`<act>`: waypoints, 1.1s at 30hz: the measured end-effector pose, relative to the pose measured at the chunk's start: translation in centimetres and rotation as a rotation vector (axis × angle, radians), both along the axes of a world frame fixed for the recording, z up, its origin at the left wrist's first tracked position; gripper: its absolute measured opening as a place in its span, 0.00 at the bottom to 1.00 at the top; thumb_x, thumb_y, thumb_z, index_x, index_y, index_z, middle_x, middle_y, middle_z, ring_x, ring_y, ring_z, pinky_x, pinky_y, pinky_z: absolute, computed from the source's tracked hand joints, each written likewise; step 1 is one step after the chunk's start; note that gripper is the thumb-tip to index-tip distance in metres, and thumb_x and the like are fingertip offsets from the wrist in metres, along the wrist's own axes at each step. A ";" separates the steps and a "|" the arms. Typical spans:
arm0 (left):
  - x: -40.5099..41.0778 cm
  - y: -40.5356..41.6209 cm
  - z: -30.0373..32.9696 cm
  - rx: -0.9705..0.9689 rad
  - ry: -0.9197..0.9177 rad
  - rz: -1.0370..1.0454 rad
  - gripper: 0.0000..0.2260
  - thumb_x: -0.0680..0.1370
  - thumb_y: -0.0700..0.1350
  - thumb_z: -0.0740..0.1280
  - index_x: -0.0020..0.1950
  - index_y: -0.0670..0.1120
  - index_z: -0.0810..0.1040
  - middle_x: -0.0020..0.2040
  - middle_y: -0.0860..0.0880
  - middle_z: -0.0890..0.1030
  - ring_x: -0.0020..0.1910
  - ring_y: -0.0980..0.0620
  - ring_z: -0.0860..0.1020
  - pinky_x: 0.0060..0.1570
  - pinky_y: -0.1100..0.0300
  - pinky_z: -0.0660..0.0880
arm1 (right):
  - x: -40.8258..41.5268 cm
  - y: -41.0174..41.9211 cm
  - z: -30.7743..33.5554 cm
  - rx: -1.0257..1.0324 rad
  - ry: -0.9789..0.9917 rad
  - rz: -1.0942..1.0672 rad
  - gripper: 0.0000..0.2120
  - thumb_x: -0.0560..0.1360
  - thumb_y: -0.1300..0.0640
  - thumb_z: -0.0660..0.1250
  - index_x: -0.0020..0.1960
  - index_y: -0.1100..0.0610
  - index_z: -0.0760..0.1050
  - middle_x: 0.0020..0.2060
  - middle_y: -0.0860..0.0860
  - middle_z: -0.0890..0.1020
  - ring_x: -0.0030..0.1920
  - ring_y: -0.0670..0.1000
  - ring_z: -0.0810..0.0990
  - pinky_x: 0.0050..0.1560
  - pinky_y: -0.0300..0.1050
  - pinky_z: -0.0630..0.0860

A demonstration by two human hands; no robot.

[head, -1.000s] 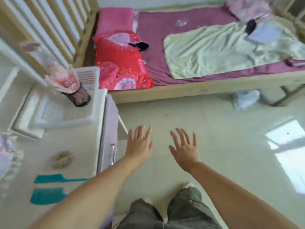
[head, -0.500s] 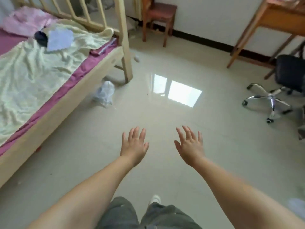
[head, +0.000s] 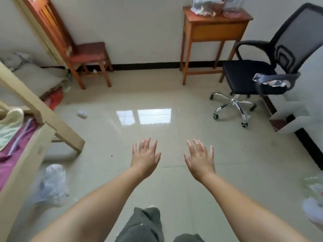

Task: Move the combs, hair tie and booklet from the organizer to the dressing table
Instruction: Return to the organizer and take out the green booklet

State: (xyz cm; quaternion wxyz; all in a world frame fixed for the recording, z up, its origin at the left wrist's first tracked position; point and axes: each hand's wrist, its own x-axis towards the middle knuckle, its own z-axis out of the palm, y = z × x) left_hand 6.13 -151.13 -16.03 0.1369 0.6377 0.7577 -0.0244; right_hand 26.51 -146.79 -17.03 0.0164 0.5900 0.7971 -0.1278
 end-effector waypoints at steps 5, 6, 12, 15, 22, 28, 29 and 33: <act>1.4 16.4 0.9 0.039 -0.021 -0.179 0.25 0.80 0.56 0.49 0.75 0.49 0.51 0.77 0.44 0.54 0.75 0.45 0.52 0.73 0.43 0.46 | 2.2 12.2 0.7 0.016 0.005 -0.206 0.26 0.79 0.46 0.50 0.76 0.49 0.51 0.76 0.51 0.56 0.76 0.51 0.52 0.73 0.63 0.43; 2.1 19.5 0.9 0.043 -0.029 -0.208 0.25 0.79 0.56 0.49 0.75 0.49 0.51 0.77 0.44 0.54 0.75 0.45 0.52 0.73 0.43 0.46 | 2.8 14.8 0.5 0.017 0.000 -0.235 0.26 0.79 0.46 0.50 0.76 0.49 0.51 0.76 0.51 0.56 0.76 0.51 0.52 0.73 0.63 0.43; 4.9 39.0 0.3 0.082 -0.016 -0.254 0.24 0.80 0.56 0.49 0.74 0.50 0.53 0.77 0.44 0.55 0.76 0.45 0.52 0.73 0.43 0.45 | 5.6 33.7 -0.5 0.033 -0.037 -0.288 0.26 0.79 0.46 0.48 0.76 0.50 0.49 0.76 0.52 0.55 0.76 0.51 0.50 0.73 0.64 0.44; 5.8 48.8 0.9 0.074 -0.011 -0.187 0.24 0.80 0.56 0.50 0.74 0.50 0.54 0.77 0.45 0.56 0.75 0.45 0.53 0.73 0.43 0.47 | 7.0 44.2 0.5 0.062 -0.043 -0.240 0.26 0.80 0.46 0.48 0.76 0.50 0.49 0.76 0.52 0.54 0.76 0.51 0.49 0.73 0.64 0.44; 7.3 69.7 4.5 0.159 -0.021 -0.201 0.24 0.80 0.55 0.50 0.74 0.49 0.54 0.77 0.45 0.56 0.75 0.47 0.52 0.73 0.42 0.47 | 9.2 67.4 4.2 0.137 -0.072 -0.219 0.25 0.80 0.46 0.49 0.75 0.49 0.51 0.76 0.52 0.57 0.76 0.52 0.51 0.73 0.64 0.45; 5.4 89.1 3.9 0.199 -0.012 -0.188 0.24 0.80 0.56 0.50 0.74 0.49 0.56 0.76 0.45 0.58 0.75 0.46 0.54 0.73 0.41 0.49 | 7.0 86.6 3.9 0.202 -0.035 -0.172 0.25 0.79 0.46 0.50 0.75 0.49 0.52 0.75 0.53 0.59 0.76 0.53 0.53 0.73 0.63 0.47; 5.0 92.5 4.0 0.203 -0.010 -0.195 0.24 0.80 0.56 0.50 0.74 0.49 0.56 0.76 0.45 0.58 0.75 0.46 0.54 0.73 0.41 0.49 | 6.6 89.9 4.0 0.211 -0.038 -0.188 0.25 0.79 0.47 0.50 0.75 0.49 0.52 0.75 0.53 0.59 0.76 0.53 0.53 0.73 0.63 0.47; 2.8 106.0 6.2 0.227 -0.013 -0.217 0.23 0.79 0.55 0.52 0.73 0.49 0.57 0.76 0.44 0.58 0.75 0.45 0.54 0.73 0.42 0.50 | 5.2 101.8 5.7 0.226 -0.029 -0.259 0.25 0.80 0.46 0.49 0.75 0.49 0.52 0.75 0.52 0.59 0.76 0.53 0.53 0.73 0.63 0.50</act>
